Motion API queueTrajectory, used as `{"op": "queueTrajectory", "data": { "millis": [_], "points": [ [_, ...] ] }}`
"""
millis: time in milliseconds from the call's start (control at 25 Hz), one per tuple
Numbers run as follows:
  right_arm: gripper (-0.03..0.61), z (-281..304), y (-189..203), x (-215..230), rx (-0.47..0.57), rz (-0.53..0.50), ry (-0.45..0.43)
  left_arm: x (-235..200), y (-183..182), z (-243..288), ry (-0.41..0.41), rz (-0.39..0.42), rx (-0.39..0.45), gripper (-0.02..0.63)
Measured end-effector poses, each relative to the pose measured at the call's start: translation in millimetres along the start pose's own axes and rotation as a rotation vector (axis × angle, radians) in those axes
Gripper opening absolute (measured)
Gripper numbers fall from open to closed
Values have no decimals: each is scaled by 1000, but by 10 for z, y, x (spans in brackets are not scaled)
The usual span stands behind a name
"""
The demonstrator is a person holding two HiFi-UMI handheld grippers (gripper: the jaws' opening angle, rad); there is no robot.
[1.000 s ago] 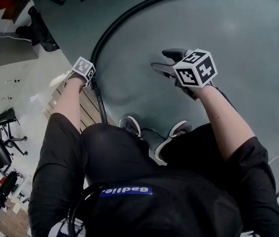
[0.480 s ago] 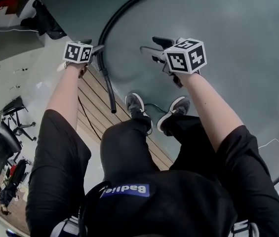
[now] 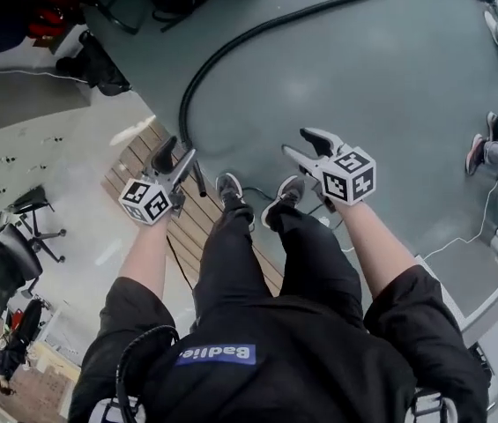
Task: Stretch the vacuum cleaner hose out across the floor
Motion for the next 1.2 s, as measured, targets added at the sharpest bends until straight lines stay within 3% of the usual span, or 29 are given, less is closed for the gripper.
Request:
{"op": "queueTrajectory", "data": {
  "millis": [280,440,560,720,800,960,1080,1200],
  "points": [
    [258,-1208,-142,-986,40,52,-60,1655,-995,-774,111,52,46,258],
    [258,-1782,-427,-1728,121,20,-151,2516,-1600,-1149,199,85,110,218],
    [251,-2201,-699,-2216,218,-37,-223,3060,-2010,-1404,275,150,157,149],
    [136,-2873,-860,-2641,361,-118,-231,3751,-2367,-1655,425,278,183,54],
    [104,-3180,-805,-2724,417,-108,-211,4049,-2444,-1732,492,312,183,15],
    [72,-3618,-720,-2871,548,-69,-193,4480,-2615,-1752,590,380,173,8],
    [66,-3769,-709,-3060,605,-116,-182,4688,-2733,-1751,620,450,181,8],
    [27,-3777,-766,-3193,622,-196,-162,4805,-2852,-1751,624,465,197,8]
  ]
}}
Point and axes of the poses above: the fingertips, and each gripper's own axes: z forward along the fingers, x to its right, y out of its underside, the point moved 7 cm from there along -z, backward along the fingers, and after that the axes turned 2 degrees about z, right-handed, at the moved point
